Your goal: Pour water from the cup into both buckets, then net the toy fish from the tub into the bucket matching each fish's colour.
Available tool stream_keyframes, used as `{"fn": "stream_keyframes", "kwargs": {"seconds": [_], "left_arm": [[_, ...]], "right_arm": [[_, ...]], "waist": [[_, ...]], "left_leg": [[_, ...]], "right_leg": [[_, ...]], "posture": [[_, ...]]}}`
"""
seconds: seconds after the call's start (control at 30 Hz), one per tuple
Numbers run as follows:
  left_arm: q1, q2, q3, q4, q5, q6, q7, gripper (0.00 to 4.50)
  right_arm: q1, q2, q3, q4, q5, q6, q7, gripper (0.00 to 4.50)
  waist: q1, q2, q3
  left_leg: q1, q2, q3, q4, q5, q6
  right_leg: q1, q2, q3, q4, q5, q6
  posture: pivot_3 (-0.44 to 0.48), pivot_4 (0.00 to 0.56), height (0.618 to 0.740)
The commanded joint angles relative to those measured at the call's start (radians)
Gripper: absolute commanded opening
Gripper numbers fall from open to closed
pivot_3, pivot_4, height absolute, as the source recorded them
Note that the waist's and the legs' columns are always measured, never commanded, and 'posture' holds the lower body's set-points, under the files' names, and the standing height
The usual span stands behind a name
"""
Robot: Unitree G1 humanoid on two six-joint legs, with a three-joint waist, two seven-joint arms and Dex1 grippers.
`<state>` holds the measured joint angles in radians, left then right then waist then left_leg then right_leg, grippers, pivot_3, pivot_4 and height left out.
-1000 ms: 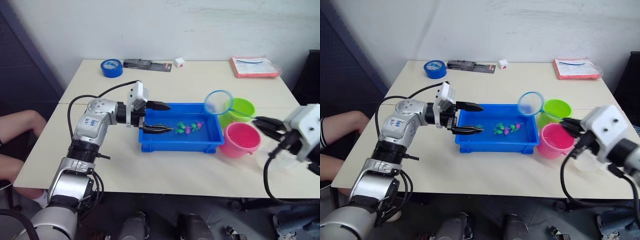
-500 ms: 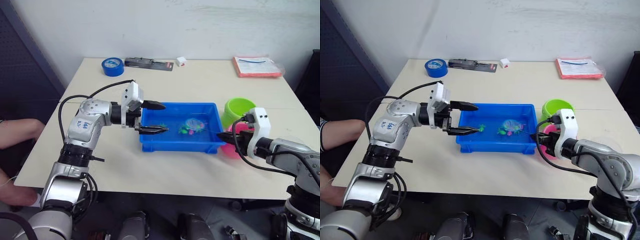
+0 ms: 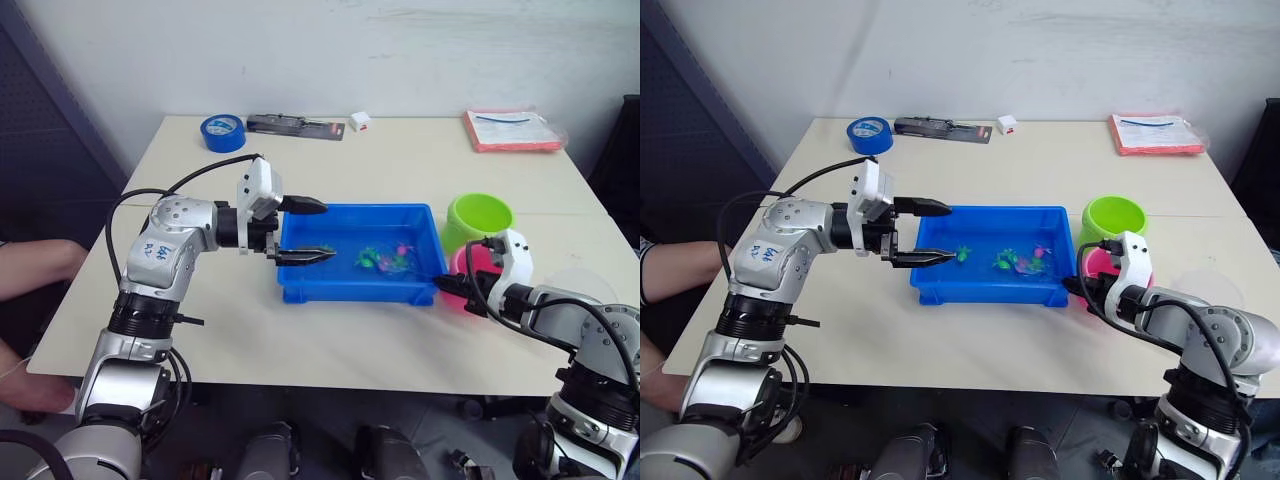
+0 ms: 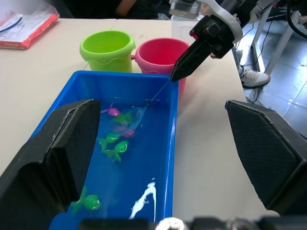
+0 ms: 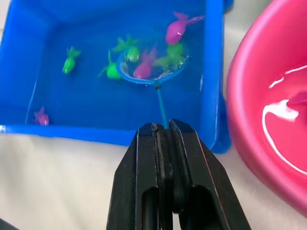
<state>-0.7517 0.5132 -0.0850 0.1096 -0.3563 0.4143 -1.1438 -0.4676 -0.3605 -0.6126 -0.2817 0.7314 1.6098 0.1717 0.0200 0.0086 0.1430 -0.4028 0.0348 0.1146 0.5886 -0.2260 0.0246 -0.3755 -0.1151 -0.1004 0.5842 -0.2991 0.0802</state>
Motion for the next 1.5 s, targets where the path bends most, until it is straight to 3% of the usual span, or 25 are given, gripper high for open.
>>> {"fn": "stream_keyframes", "kwargs": {"seconds": [0.03,0.33,0.73,1.0,1.2,1.5], "left_arm": [[-0.001,0.008,0.018,-0.041,-0.016,-0.003,0.007,4.50],[-0.013,0.001,0.013,-0.032,-0.014,-0.009,0.008,4.50],[-0.025,-0.007,0.010,-0.019,-0.011,-0.018,0.008,4.50],[-0.018,-0.004,0.012,-0.026,-0.007,-0.021,0.013,4.50],[-0.011,-0.008,0.011,-0.033,-0.008,-0.024,0.019,4.50],[-0.038,-0.024,0.014,0.012,-0.009,-0.025,0.022,4.50]], "right_arm": [[-0.052,0.022,-0.080,0.016,-0.012,0.005,-0.045,0.80],[-0.084,0.007,-0.030,0.023,-0.051,-0.018,-0.041,0.80],[-0.155,0.092,-0.106,0.101,-0.141,-0.005,-0.092,0.80],[-0.187,0.081,-0.102,0.145,-0.180,-0.021,-0.085,0.80],[-0.131,-0.015,0.064,0.105,-0.181,-0.175,0.012,0.80],[0.060,-0.231,0.321,-0.034,-0.219,-0.425,0.198,0.80]], "waist": [[0.001,0.000,0.000],[-0.001,0.001,0.000],[-0.004,0.001,0.000],[-0.008,0.001,0.000],[-0.008,0.001,0.000],[-0.001,0.000,0.000]], "left_leg": [[0.000,0.000,0.000,0.000,0.000,0.000],[0.000,0.000,0.000,-0.001,0.000,0.000],[0.000,0.000,0.000,-0.002,0.000,0.000],[0.000,0.000,0.000,-0.002,0.000,-0.001],[0.000,0.000,0.000,-0.003,0.000,-0.001],[-0.001,0.000,0.001,-0.004,0.000,-0.001]], "right_leg": [[0.000,0.000,0.000,0.000,0.000,0.000],[-0.001,0.000,0.000,-0.001,0.000,-0.001],[-0.001,-0.001,0.000,-0.001,0.000,-0.001],[-0.001,-0.001,0.000,-0.001,0.000,-0.001],[-0.001,-0.001,0.000,-0.002,-0.001,-0.002],[0.000,0.000,-0.001,-0.007,0.000,0.000]], "posture": [[0.000,0.150,0.740],[0.000,0.150,0.740],[0.000,0.150,0.740],[0.000,0.150,0.740],[0.000,0.150,0.740],[0.000,0.150,0.740]]}}
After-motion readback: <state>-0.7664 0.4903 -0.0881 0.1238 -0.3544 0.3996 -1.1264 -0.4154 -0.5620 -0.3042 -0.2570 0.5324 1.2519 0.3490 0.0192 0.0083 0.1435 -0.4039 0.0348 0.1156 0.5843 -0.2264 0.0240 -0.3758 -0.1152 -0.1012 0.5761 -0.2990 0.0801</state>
